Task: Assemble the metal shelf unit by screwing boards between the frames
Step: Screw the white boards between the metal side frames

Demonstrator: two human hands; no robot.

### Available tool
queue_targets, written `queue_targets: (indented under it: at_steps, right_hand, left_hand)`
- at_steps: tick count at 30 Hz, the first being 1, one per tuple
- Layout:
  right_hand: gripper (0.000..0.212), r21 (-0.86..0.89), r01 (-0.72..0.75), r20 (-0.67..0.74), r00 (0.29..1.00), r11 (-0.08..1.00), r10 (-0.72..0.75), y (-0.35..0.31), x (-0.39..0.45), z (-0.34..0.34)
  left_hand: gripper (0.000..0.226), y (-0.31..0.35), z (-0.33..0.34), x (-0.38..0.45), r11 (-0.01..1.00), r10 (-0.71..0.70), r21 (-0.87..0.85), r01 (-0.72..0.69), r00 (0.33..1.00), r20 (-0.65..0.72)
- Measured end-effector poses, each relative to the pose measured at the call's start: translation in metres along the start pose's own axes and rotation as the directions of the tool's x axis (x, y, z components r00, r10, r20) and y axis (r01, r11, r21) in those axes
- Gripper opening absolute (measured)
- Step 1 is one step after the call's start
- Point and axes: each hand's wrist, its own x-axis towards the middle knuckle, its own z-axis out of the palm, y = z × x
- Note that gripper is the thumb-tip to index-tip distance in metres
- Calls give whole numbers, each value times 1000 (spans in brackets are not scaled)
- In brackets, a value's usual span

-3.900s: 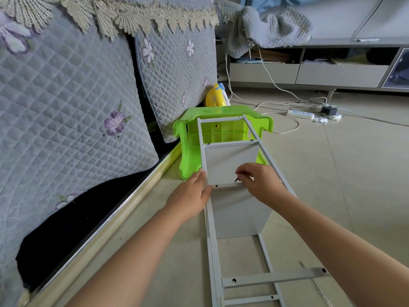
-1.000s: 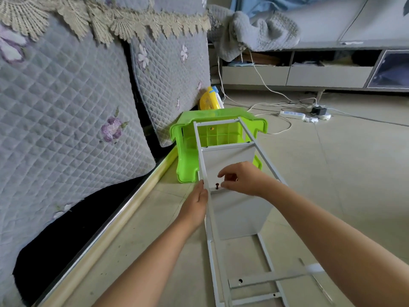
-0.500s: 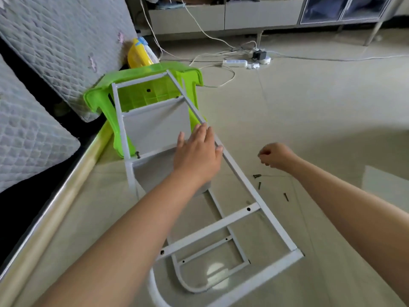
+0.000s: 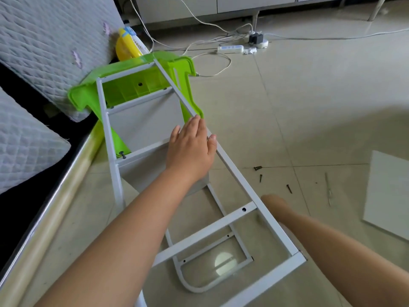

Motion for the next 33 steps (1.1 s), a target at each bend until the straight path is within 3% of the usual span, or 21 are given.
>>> queue_targets:
  at_steps: [2,5,7,9,12,14,17,20,23,28,33]
  right_hand:
    - [24,46,-3,-85,996,999,7,-11,2,-28]
    - [12,272,67,-331,943,960,28,-31,-5,-75]
    - [18,460,214,-489,871,862,45,-45,-15,-105]
    - [20,596,400,-606,793,696,64,-60,-30,-129]
    - [3,579,604,-757,648,548,85,-82,-59,-157]
    - [5,519,701,-827,557,488,80,-94,-77,-171]
    - [15,455,787,-876,480,416,50,-111,-101,-181]
    - [23,427,826,-877,477,367,-53,-125,-115,-178]
    - [30,403,833,-848,496,378,-189,-138,-117,-171]
    - [30,402,851,-799,506,337,-324,-160,-121,-165]
    - [27,285,897,-794,418,337,-442,-183,-137,-169]
  left_hand:
    - [54,0,-1,-1,1000,4,-5,-4,1000,14]
    - [55,-5,-8,-1,999,51,-2,-51,996,80]
    - [57,-12,-15,-2,995,92,18,-95,989,114]
    - [60,-21,-21,-7,993,94,59,-102,988,121]
    - [62,-38,-26,-18,990,80,104,-91,992,99]
    - [62,-49,-29,-26,987,87,129,-93,995,53]
    - [58,-65,-33,-37,987,67,153,-57,996,-57]
    - [47,-80,-39,-47,994,-34,95,47,990,-136]
    - [37,-96,-44,-55,978,-206,-37,203,967,-148]
    - [27,-113,-44,-58,943,-302,-185,275,944,-136]
    - [35,-124,-41,-65,895,-362,-321,310,925,-113]
